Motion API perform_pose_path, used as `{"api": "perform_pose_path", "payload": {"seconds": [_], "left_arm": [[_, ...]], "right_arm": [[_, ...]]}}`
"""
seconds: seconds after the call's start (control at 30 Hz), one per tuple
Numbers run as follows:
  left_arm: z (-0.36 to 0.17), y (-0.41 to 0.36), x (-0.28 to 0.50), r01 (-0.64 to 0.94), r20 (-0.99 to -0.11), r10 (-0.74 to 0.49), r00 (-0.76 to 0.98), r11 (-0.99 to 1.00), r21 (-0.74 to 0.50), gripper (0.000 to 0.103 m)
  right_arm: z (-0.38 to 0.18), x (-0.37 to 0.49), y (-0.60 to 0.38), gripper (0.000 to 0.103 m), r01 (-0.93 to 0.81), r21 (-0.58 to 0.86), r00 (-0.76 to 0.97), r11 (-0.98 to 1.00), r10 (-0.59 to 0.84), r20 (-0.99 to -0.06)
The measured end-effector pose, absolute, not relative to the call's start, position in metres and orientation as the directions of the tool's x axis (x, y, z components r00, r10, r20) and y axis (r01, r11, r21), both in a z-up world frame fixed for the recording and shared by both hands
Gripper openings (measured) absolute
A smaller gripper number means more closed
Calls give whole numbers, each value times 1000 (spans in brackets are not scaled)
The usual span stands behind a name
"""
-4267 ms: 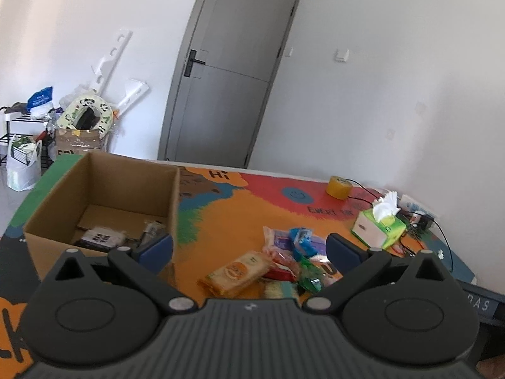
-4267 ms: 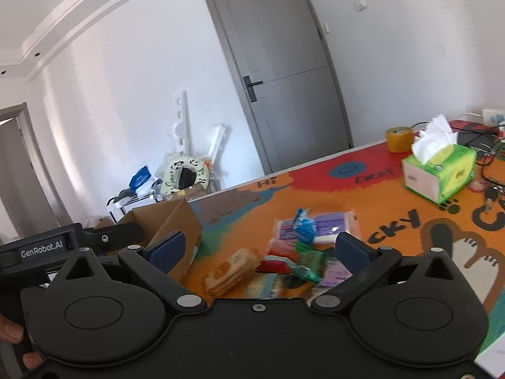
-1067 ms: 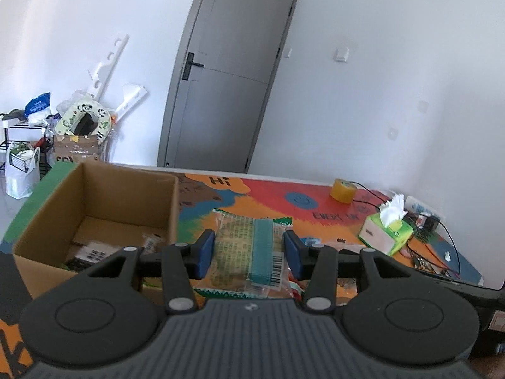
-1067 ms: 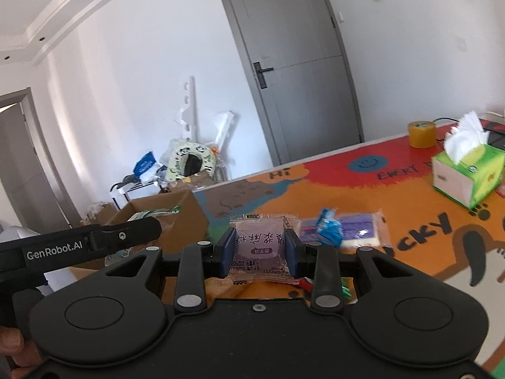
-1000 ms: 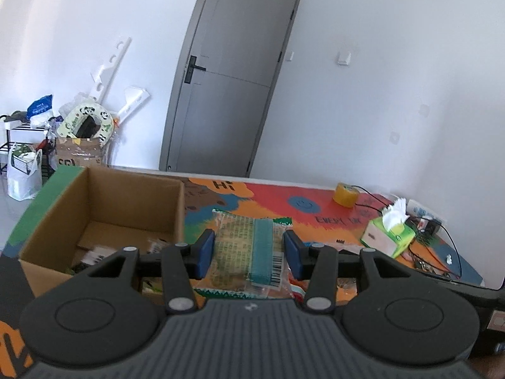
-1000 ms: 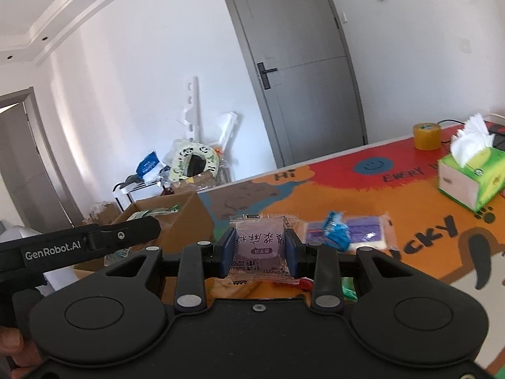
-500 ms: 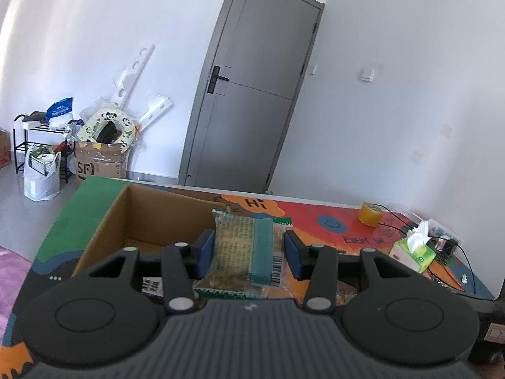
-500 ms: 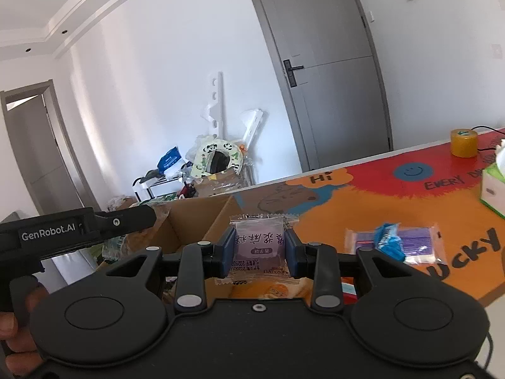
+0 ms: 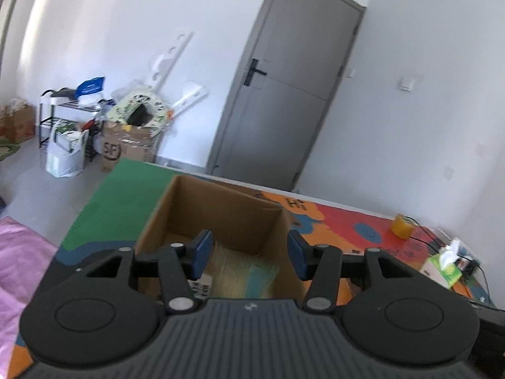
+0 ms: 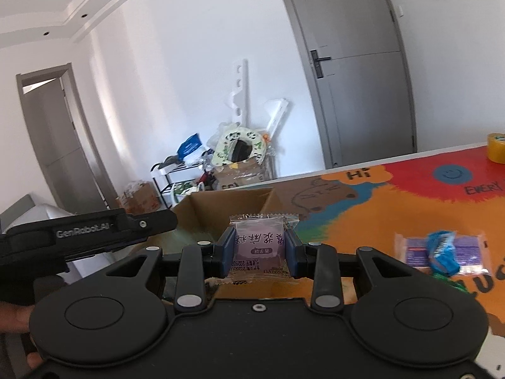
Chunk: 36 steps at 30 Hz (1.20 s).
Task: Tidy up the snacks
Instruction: 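Lower both packs into the cardboard box and open both grippers, then move both grippers back over the snack pile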
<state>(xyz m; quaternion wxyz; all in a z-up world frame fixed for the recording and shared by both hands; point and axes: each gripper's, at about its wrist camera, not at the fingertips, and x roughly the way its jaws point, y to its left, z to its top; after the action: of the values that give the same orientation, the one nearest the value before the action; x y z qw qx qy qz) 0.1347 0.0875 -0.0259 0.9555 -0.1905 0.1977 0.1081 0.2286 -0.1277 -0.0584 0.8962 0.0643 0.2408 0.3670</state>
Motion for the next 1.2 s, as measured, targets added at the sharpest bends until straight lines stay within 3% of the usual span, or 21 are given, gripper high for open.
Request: {"api": "perform_pose_path", "payload": {"seconds": [0.47,0.57,0.77,1.03,1.2], "left_arm": [[-29,122,117,-348,-436,181,882,873,-342,69],[-29,125,117,-371,-454,191,870,860,-349,70],[-28,113,117,-373,-465,187,865,861,-347,81],[-29,87,118,-326,-467,159,870,896,-303,89],[-28,69,120,-301,-465,150,873,915,-270,89]], "right_arm": [[-51,224,-80,36,-691,272,560,670,734,-383],[-48,220,-81,54,-687,268,574,676,730,-370],[-53,222,-104,57,-637,309,594,706,705,-387],[-63,222,-134,72,-585,331,623,741,671,-401],[-65,218,-155,96,-550,332,657,766,642,-394]]}}
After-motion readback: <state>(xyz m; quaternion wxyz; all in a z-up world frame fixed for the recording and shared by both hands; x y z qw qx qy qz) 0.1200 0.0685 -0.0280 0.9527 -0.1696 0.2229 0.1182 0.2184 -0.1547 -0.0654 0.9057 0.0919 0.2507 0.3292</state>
